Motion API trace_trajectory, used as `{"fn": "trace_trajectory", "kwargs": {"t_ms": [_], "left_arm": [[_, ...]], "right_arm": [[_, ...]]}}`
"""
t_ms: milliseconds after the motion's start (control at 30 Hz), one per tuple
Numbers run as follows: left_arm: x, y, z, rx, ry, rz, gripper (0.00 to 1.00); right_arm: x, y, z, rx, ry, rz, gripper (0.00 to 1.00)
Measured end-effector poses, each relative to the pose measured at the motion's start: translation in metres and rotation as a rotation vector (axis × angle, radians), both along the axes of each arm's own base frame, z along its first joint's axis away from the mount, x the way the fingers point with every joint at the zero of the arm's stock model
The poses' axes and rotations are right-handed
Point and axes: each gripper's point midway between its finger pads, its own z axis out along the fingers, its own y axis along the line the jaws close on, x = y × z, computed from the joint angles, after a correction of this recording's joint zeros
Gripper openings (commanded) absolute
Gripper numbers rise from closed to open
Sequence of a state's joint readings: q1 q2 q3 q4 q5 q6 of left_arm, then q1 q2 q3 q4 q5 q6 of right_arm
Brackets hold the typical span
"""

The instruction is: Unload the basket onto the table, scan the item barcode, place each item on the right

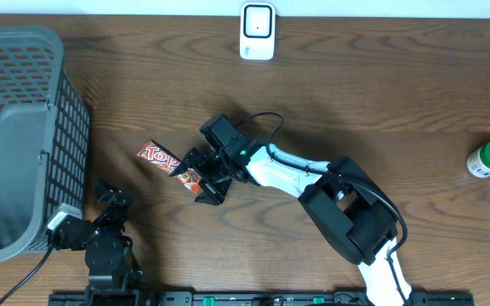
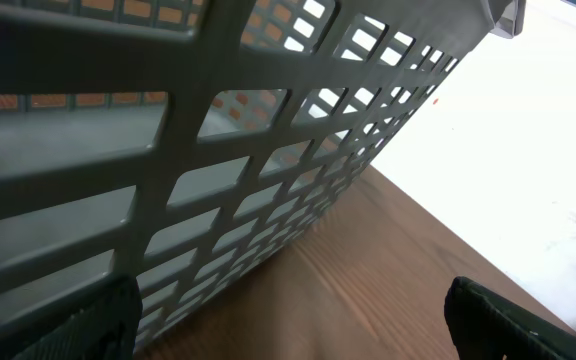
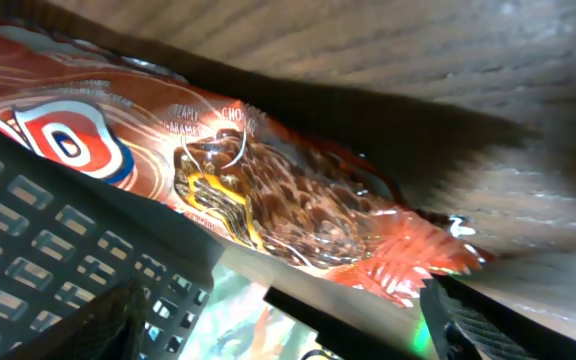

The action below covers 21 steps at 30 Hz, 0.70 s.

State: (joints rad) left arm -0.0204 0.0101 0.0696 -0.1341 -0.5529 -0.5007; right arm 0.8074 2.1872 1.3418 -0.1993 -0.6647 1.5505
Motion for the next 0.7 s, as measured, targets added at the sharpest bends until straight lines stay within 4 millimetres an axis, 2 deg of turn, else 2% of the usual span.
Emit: {"fn": "trace_trajectory", "kwargs": {"t_ms": [267,633,700], "left_arm": [[0.0000,0.0000,0.0000,0.000,0.000,0.000,0.97],[0.0000,0.0000,0.0000,0.000,0.000,0.000,0.97],[0.0000,0.0000,0.0000,0.000,0.000,0.000,0.97]], "right_arm": [[0.0011,-0.0007,-0.0031,-0.018,0.047,-0.055,0.76],[0.0023,0.0005,-0.0035,-0.013,0.044,-0.058,0.77],[0.0020,0.0007,-0.0032,-0.011,0.044,-0.055,0.87]]}}
